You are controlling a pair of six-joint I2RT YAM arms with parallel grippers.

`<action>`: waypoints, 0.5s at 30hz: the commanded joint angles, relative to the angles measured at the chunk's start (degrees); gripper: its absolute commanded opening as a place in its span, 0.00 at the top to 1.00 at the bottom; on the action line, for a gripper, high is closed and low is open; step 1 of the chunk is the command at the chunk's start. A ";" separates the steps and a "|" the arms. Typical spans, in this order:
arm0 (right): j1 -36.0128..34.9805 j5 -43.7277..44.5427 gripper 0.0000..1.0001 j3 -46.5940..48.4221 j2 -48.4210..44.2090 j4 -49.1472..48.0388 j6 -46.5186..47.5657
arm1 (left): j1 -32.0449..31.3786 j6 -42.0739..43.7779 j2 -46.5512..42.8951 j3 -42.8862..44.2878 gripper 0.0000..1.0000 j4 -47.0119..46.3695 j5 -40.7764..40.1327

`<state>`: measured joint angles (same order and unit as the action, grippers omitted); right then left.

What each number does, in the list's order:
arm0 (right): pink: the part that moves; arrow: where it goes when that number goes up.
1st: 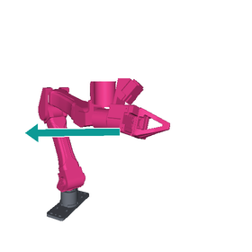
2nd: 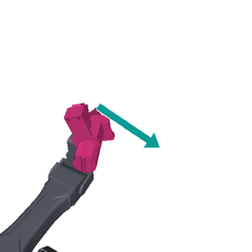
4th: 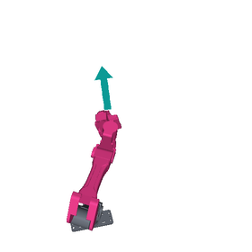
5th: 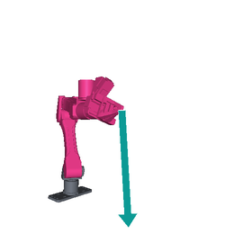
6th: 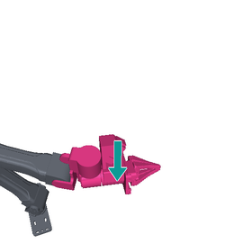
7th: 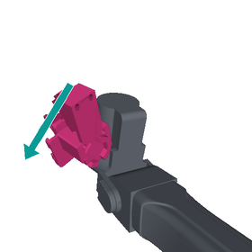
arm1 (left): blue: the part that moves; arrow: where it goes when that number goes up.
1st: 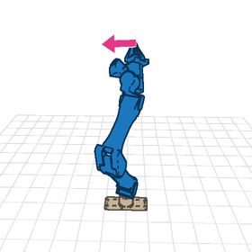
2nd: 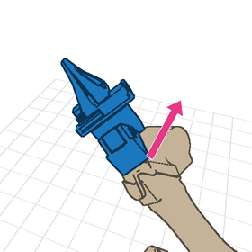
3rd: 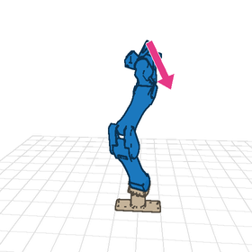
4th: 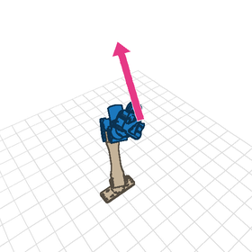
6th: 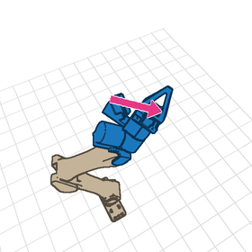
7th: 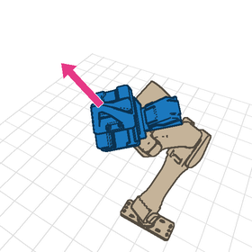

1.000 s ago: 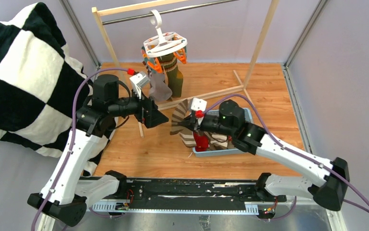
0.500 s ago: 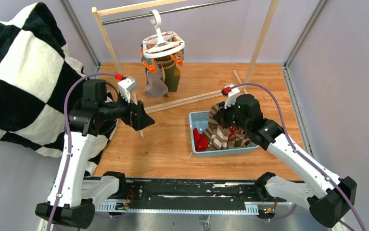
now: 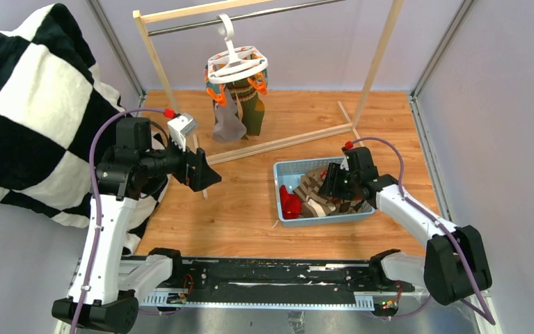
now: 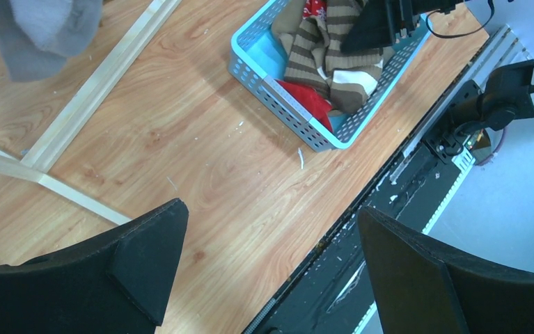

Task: Remove the socks clipped to the hanger
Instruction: Place the sock in the bin.

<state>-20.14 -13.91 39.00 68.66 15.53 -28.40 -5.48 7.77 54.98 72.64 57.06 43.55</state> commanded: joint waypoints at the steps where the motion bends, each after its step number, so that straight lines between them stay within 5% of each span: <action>1: 0.90 7.05 0.33 0.48 -4.58 1.11 -2.07 | 1.34 0.56 0.75 1.37 0.00 1.56 1.04; 4: 0.89 9.55 0.19 4.03 -9.08 4.88 1.28 | 2.05 0.98 0.61 1.52 0.00 1.57 1.25; 7: 0.89 8.21 0.20 6.73 -12.68 6.81 2.86 | 2.87 0.62 0.81 1.59 0.00 1.52 2.09; 15: 0.89 -12.65 0.69 -2.33 -7.84 -13.77 -6.24 | 4.13 0.14 1.38 1.45 0.00 1.52 2.34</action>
<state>-19.81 -16.60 41.98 55.94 10.41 -29.89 -2.22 7.92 56.42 72.75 57.58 45.54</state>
